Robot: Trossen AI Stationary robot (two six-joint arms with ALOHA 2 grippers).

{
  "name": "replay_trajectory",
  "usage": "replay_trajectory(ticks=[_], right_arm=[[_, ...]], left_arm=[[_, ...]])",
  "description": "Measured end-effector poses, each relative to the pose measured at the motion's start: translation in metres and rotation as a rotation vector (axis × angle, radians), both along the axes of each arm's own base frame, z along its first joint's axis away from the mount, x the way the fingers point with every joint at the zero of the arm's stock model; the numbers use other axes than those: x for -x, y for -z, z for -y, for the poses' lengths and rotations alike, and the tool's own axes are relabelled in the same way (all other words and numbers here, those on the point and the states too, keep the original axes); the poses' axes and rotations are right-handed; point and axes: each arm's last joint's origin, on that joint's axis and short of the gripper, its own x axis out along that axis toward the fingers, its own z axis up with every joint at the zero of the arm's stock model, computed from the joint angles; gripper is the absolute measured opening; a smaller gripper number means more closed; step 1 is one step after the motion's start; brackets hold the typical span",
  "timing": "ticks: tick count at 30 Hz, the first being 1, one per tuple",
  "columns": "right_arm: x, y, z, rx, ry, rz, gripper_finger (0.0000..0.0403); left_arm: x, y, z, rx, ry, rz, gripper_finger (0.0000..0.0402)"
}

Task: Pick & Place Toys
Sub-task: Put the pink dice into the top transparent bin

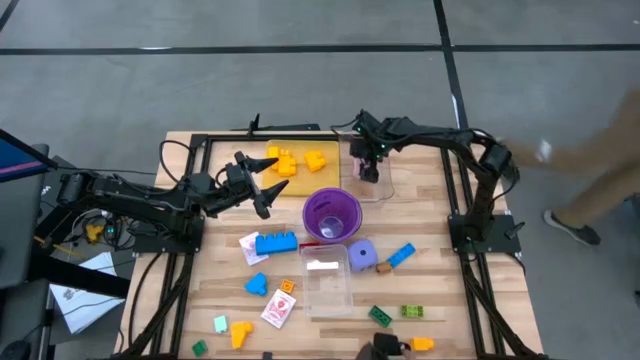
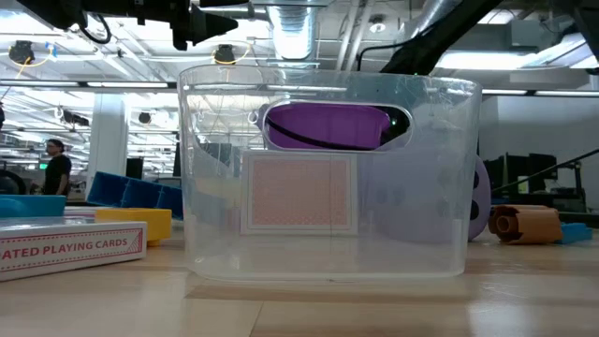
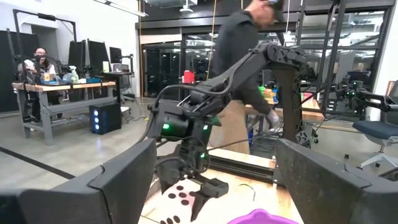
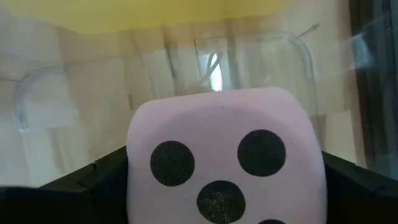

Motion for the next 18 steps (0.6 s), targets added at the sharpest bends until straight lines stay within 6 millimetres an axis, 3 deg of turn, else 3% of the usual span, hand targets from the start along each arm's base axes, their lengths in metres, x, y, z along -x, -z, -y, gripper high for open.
replay_trajectory(ticks=[10,18], right_arm=[[0.006,-0.002,0.011,-0.029,0.007,0.052,0.0356],[0.005,-0.002,0.01,-0.025,-0.005,0.055,0.0386]], left_arm=[[0.0,0.0,0.0,-0.004,-0.001,-0.002,0.0323],[0.0,0.0,0.0,-0.005,-0.002,-0.007,0.0323]])
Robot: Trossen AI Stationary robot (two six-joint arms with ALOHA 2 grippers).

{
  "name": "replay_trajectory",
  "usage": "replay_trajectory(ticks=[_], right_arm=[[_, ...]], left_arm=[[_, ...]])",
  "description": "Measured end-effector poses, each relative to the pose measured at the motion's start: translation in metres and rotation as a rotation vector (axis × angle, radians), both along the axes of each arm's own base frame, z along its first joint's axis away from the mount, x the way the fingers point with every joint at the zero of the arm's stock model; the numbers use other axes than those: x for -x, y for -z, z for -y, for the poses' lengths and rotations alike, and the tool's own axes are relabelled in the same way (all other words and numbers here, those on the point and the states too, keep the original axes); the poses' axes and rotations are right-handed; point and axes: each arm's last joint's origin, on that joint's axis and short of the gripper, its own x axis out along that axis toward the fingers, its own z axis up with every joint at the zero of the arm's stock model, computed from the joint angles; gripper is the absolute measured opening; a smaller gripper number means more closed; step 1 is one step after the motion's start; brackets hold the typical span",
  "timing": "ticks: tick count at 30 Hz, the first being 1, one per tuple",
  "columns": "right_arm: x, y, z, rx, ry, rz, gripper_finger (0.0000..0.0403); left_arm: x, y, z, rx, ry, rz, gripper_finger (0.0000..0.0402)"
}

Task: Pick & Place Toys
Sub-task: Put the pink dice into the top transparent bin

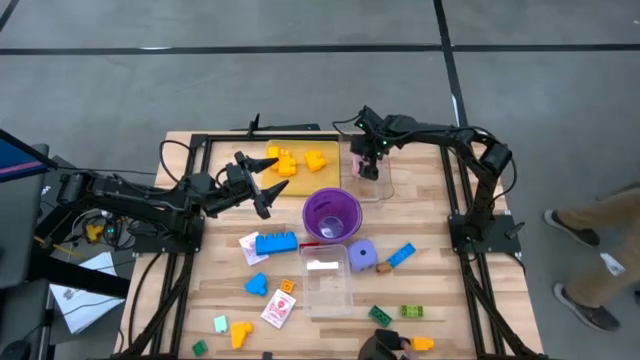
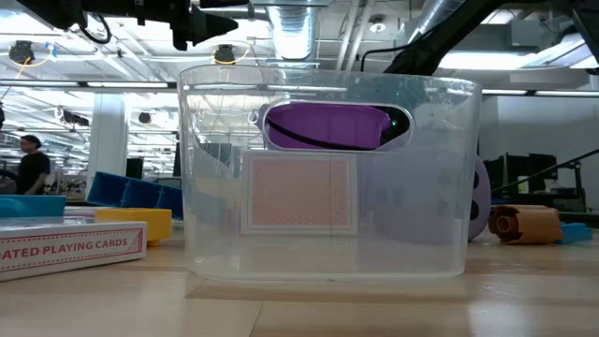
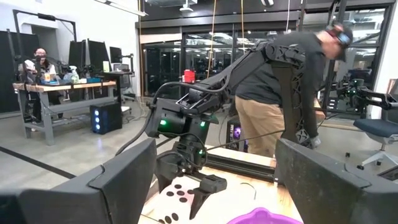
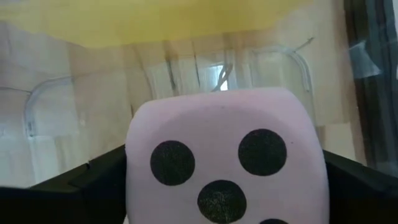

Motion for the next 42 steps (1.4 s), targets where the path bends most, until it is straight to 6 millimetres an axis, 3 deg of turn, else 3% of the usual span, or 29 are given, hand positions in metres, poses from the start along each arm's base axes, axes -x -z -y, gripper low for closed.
replay_trajectory(ticks=[12,26,33,37,42], right_arm=[[0.0,-0.003,0.001,-0.005,0.009,-0.003,0.0398],[-0.012,-0.054,0.005,0.018,0.004,-0.009,0.0399],[-0.009,-0.057,-0.008,-0.057,0.014,-0.093,0.0395],[-0.014,-0.057,-0.019,-0.073,0.003,-0.112,0.0369],[-0.01,-0.073,-0.037,-0.08,-0.025,-0.118,0.0301]], left_arm=[[0.0,0.002,0.0,-0.001,0.0,-0.017,0.0323],[-0.001,0.003,0.0,-0.001,0.0,-0.031,0.0323],[-0.001,0.004,0.0,0.0,0.001,-0.045,0.0323],[-0.001,0.004,0.0,0.0,0.001,-0.045,0.0323],[-0.001,0.005,0.0,0.003,0.002,-0.051,0.0323]])
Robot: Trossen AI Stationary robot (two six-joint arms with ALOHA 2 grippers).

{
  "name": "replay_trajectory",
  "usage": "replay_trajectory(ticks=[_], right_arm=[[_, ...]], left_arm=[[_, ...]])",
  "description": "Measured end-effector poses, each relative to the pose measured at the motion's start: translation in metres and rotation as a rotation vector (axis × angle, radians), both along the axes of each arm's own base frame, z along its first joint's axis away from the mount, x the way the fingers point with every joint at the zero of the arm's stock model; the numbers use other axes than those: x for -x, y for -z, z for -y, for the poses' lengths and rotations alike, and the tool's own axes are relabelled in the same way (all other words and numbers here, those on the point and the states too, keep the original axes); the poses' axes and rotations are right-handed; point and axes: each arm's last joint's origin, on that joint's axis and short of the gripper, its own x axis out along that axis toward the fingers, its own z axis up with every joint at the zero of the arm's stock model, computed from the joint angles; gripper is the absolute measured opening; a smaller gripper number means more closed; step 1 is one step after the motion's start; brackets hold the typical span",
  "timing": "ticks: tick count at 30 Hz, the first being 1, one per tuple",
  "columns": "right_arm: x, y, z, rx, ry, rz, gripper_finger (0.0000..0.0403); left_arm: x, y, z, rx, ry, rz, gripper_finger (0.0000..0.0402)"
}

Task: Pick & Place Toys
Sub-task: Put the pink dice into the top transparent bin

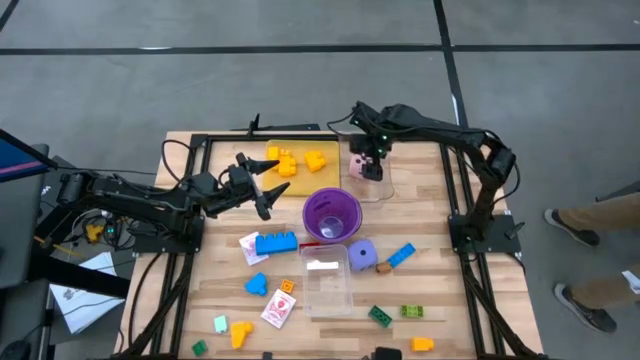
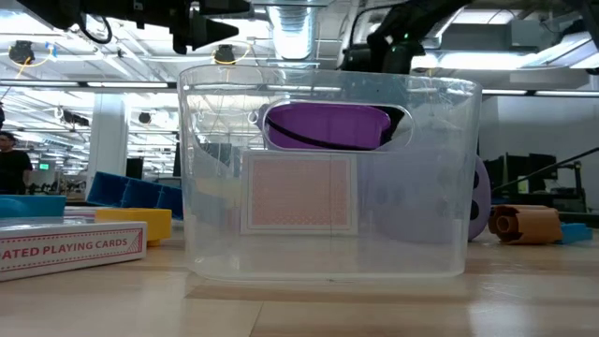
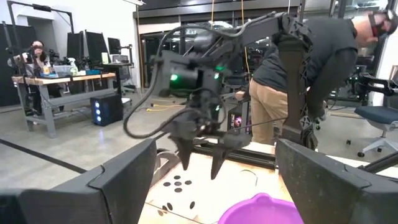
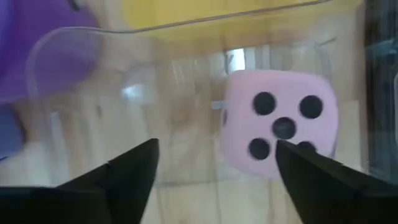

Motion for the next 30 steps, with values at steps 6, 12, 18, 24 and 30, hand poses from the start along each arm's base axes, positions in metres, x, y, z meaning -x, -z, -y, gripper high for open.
replay_trajectory(ticks=[6,12,18,24,30], right_arm=[[0.009,0.0,-0.016,-0.062,-0.034,0.059,0.0198],[0.018,0.022,-0.013,-0.089,-0.017,0.067,0.006],[0.026,0.032,-0.002,-0.119,0.017,0.103,0.0013],[0.034,0.04,0.003,-0.153,0.046,0.1,0.0002],[0.03,0.041,0.004,-0.149,0.039,0.133,0.0001]], left_arm=[[0.0,0.001,0.0,0.003,0.001,-0.008,0.0323],[0.0,0.001,0.0,0.021,0.003,0.001,0.0323],[0.0,0.0,0.0,0.041,0.006,0.016,0.0323],[0.0,0.0,0.0,0.042,0.005,0.025,0.0323],[0.0,0.0,0.0,0.042,0.006,0.025,0.0323]])
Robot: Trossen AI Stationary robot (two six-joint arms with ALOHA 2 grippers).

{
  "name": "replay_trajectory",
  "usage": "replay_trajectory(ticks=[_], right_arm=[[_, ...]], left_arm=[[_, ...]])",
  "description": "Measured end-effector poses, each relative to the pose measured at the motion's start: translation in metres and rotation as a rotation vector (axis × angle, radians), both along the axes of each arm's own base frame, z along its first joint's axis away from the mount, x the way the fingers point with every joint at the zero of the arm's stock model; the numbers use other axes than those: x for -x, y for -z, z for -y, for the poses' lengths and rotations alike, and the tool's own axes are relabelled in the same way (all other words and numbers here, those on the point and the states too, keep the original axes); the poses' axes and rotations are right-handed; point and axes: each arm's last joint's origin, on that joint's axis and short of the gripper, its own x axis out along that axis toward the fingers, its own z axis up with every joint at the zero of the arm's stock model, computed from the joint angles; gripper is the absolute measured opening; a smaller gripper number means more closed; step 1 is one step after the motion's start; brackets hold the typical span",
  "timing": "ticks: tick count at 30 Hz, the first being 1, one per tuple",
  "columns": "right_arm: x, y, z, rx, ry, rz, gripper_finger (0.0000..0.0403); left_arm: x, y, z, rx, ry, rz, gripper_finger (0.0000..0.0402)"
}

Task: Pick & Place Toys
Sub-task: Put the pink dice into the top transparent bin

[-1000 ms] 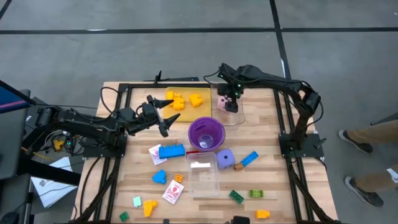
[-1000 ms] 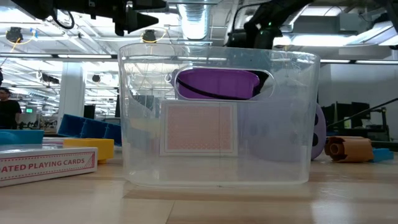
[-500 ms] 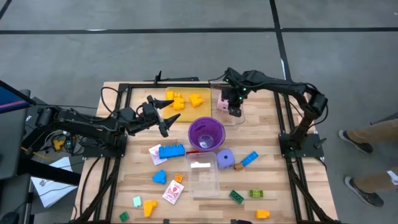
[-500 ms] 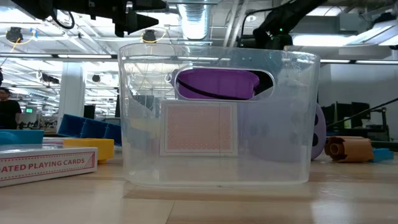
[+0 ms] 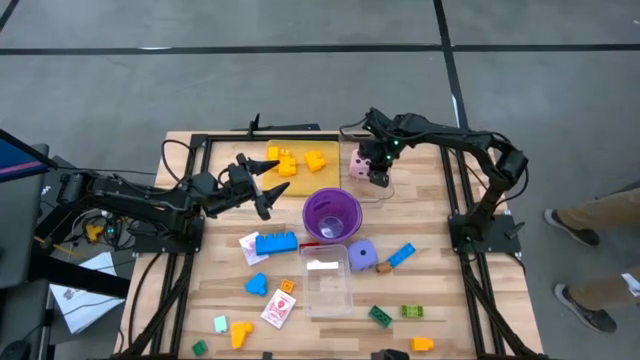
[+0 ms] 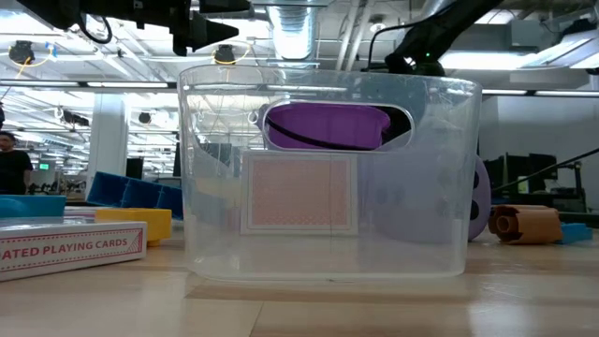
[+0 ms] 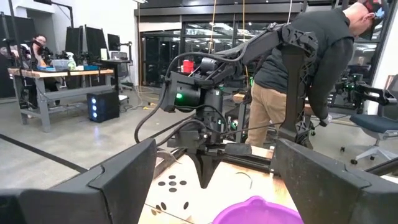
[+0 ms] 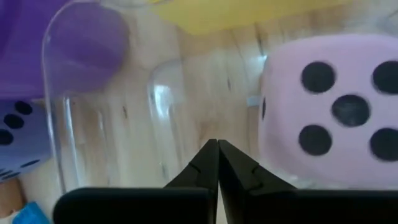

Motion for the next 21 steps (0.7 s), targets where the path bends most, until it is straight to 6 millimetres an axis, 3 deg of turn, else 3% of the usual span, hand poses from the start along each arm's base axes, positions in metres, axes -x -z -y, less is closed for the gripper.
replay_trajectory(ticks=[12,21], right_arm=[[0.001,0.002,0.004,0.047,0.028,-0.031,0.0],[0.0,0.018,0.013,0.049,0.049,-0.09,0.0]], left_arm=[[0.0,0.0,0.0,0.001,0.0,0.001,0.0323],[0.0,0.0,0.0,0.003,0.0,0.002,0.0323]])
